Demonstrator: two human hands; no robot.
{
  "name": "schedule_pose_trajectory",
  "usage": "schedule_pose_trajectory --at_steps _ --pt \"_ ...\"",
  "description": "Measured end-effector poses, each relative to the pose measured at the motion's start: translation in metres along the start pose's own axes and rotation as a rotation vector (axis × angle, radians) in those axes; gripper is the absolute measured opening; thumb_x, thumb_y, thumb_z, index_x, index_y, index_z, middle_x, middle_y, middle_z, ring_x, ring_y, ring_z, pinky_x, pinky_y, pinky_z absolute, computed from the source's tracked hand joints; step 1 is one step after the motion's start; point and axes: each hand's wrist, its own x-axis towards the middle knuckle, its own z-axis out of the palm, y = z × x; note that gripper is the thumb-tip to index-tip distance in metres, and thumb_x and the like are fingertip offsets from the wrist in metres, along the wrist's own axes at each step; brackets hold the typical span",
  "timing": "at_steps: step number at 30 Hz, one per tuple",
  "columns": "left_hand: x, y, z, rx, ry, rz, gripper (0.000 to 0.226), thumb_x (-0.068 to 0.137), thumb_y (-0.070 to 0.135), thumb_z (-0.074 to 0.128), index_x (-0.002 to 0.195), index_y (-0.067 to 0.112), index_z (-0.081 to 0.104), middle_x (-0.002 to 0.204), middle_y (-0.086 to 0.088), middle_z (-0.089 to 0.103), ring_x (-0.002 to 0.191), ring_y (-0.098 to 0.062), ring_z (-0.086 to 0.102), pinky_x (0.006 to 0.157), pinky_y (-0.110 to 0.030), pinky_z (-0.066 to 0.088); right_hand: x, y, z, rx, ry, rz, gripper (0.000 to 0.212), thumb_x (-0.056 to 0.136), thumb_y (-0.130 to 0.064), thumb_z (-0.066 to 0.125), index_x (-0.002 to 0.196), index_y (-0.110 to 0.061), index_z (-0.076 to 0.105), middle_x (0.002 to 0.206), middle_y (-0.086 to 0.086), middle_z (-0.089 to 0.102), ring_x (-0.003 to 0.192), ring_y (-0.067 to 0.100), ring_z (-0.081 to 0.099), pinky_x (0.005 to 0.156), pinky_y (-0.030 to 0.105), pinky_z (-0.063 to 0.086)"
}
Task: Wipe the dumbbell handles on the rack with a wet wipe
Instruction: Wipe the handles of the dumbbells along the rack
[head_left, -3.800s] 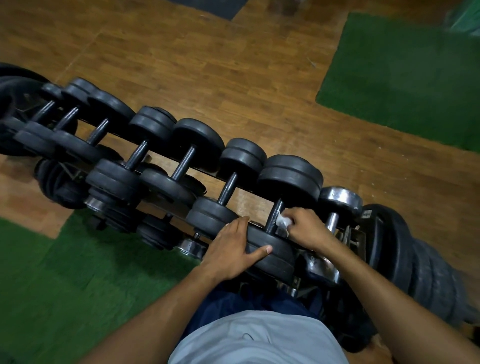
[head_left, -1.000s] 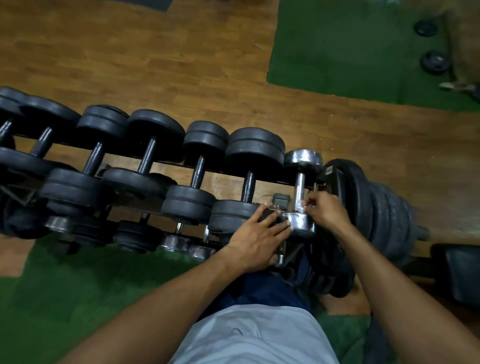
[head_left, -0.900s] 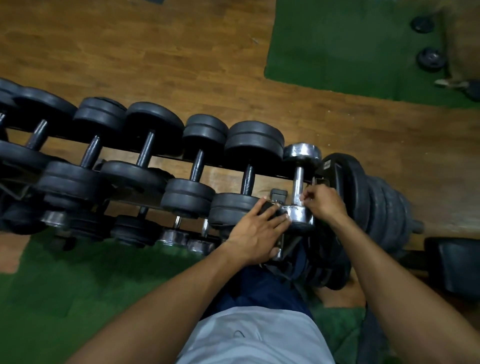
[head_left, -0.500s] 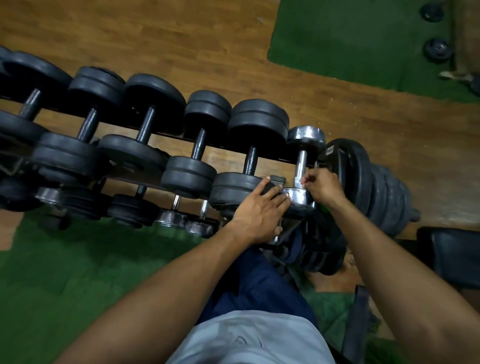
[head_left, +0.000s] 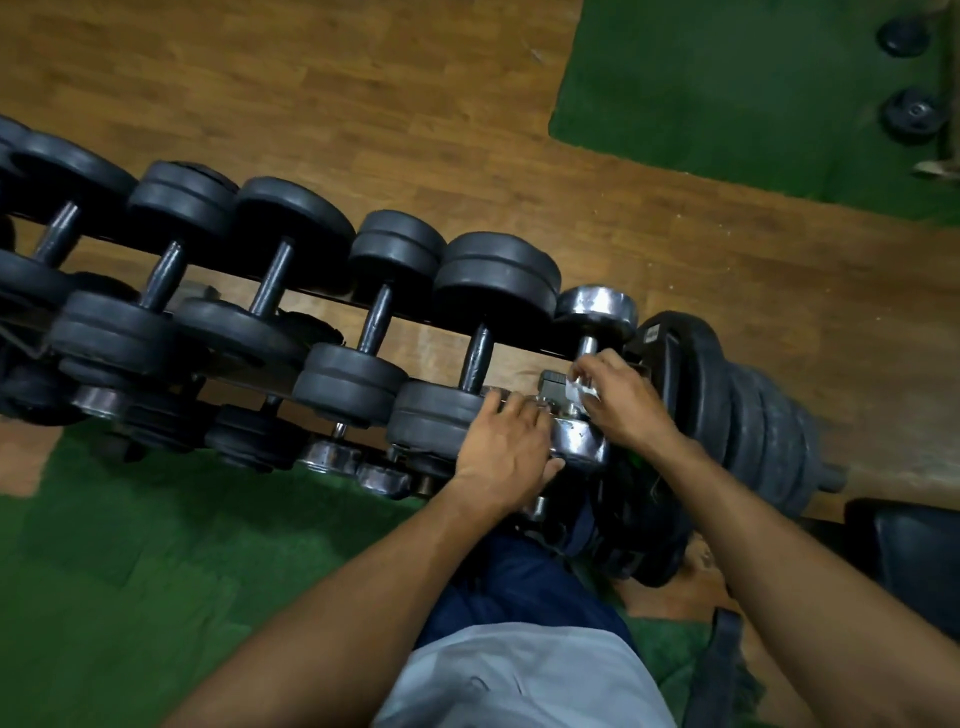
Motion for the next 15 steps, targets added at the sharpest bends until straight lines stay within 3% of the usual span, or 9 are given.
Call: schedule_pose_trajectory --at_steps 6,12,15 --pt "0.006 0.004 0.006 0.034 -0.027 -0.039 0.068 0.1 0.066 0.036 0.139 0.012 0.051 0.133 -0.01 0.061 0.129 -0.031 0.046 0.111 -0.05 0.026 0.009 0.008 0.0 -0.179 -0.197 -0.188 0.025 0.089 -0.023 0.054 0.105 -0.029 0.072 0.108 -0.008 0.056 0.097 0.022 0.064 0.078 0.035 0.054" --pt "0.006 0.003 0.007 0.029 -0.029 -0.028 0.071 0.1 0.067 0.035 0.14 0.011 0.05 0.134 -0.011 0.061 0.127 -0.031 0.047 0.111 -0.05 0.028 0.026 0.012 -0.019 -0.216 -0.468 -0.287 0.042 0.084 -0.014 0.054 0.118 -0.031 0.072 0.113 -0.006 0.051 0.102 0.017 0.058 0.085 0.034 0.051" --pt "0.006 0.004 0.006 0.028 -0.026 -0.021 0.071 0.1 0.067 0.035 0.14 0.01 0.05 0.135 -0.012 0.059 0.128 -0.032 0.046 0.111 -0.052 0.028 0.034 0.013 -0.019 -0.258 -0.47 -0.25 0.04 0.085 -0.015 0.056 0.118 -0.032 0.07 0.114 -0.006 0.051 0.1 0.018 0.06 0.083 0.036 0.053"
